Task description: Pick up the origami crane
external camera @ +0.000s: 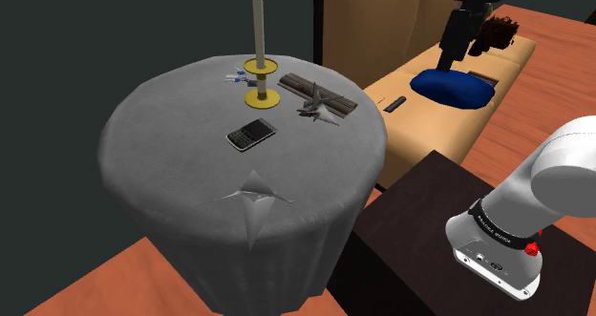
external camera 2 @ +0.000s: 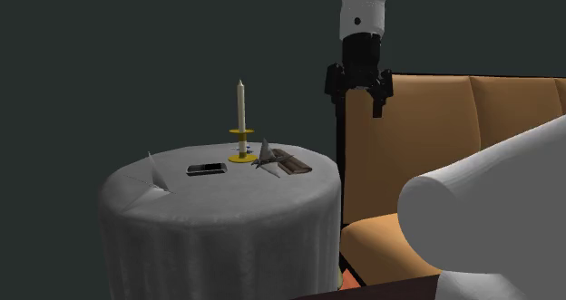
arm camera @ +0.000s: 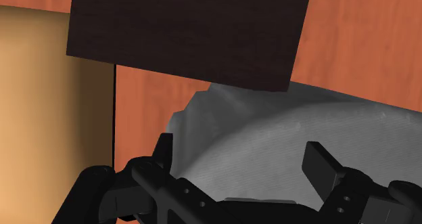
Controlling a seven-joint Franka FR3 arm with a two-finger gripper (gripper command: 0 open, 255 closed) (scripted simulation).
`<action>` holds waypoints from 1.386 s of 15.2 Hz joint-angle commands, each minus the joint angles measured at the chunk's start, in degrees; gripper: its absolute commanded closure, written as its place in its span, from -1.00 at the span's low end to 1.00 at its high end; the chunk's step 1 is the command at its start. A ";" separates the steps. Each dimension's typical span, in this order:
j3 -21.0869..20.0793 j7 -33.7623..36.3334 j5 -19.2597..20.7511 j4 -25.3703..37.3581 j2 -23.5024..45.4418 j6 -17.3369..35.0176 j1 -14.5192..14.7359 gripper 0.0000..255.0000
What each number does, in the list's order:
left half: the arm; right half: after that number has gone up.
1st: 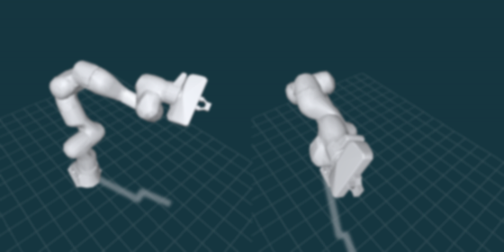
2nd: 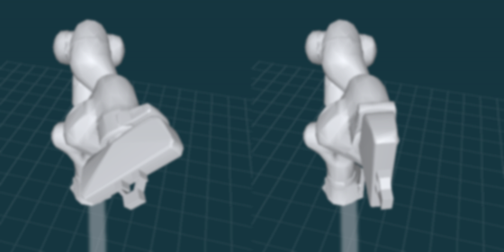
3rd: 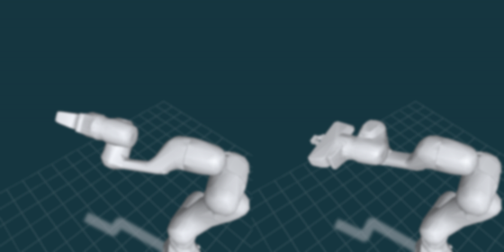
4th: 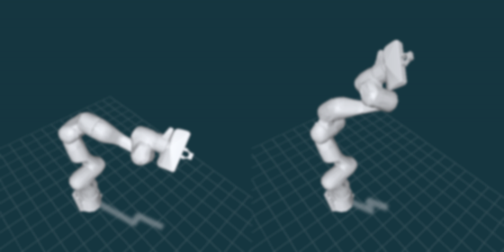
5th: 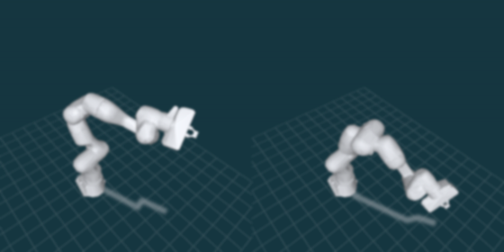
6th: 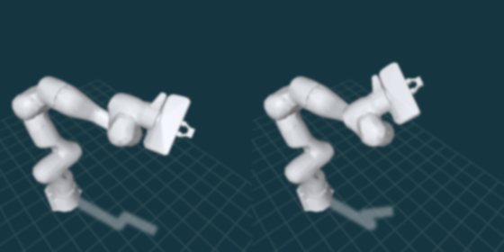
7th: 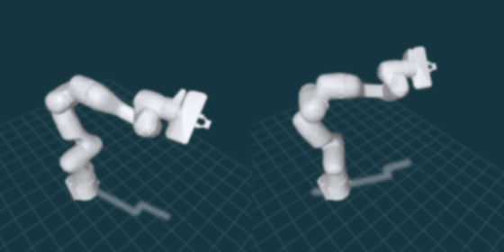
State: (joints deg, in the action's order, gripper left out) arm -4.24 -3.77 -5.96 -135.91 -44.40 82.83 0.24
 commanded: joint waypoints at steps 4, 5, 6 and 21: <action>-3.14 2.41 -0.68 2.63 6.37 3.08 0.58 -1.00; -4.15 3.24 -0.78 3.66 8.56 4.01 0.72 -1.00; -5.16 4.08 -0.81 4.76 10.78 4.89 0.84 -1.00; -16.86 19.36 7.72 30.21 47.65 10.07 3.79 -1.00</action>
State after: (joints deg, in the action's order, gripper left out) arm -20.49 14.30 0.76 -108.01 0.45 93.06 3.54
